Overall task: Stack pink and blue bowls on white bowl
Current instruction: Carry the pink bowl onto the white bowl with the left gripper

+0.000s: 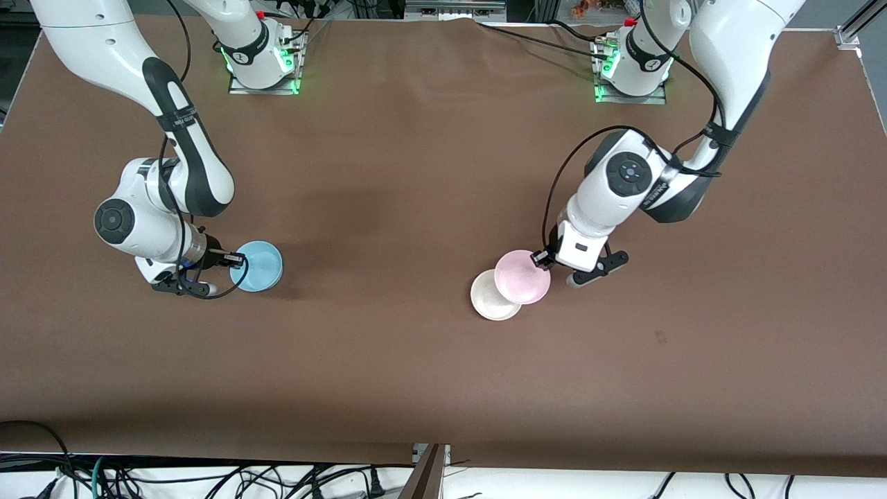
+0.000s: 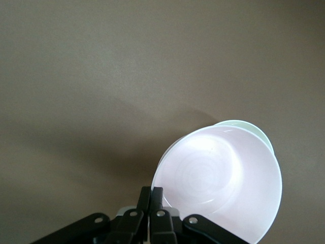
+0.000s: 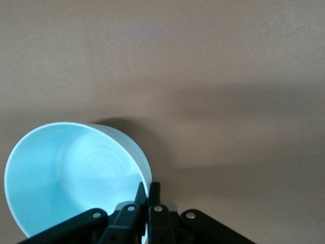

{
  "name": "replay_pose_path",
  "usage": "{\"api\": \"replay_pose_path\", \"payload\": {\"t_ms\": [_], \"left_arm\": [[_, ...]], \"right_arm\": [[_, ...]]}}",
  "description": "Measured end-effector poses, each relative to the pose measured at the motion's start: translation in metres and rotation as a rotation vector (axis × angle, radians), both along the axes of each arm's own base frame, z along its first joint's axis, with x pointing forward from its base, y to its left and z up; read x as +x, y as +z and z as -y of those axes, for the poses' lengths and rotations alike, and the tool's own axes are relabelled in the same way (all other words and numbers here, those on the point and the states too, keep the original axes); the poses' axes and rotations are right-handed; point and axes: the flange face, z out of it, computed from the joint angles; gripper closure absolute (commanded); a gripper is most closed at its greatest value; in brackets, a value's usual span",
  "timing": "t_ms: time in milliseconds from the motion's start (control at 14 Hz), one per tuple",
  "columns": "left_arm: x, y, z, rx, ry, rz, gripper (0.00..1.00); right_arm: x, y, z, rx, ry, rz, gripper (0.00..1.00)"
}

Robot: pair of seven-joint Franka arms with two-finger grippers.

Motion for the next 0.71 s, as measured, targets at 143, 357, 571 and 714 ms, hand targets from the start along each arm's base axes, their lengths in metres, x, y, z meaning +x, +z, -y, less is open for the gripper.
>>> {"api": "replay_pose_path", "payload": {"t_ms": [143,357,571,714], "left_arm": [[-0.003,-0.001,0.011,0.004,0.02,0.017,1.0],[-0.003,-0.007,0.02,-0.03,0.045,0.032,1.0],[-0.003,-0.018,0.021,-0.053,0.06,0.028,1.0],[-0.003,-0.022,0.023,-0.059,0.068,0.023,1.0]], "right_arm": [[0.004,0.006,-0.001,0.004,0.004,-0.019,1.0],[0.01,0.016,-0.004,0.008,0.009,-0.031,1.0],[0.013,0.022,-0.015,0.018,0.027,-0.035,1.0],[0.014,0.029,-0.026,0.027,0.046,-0.039,1.0]]}}
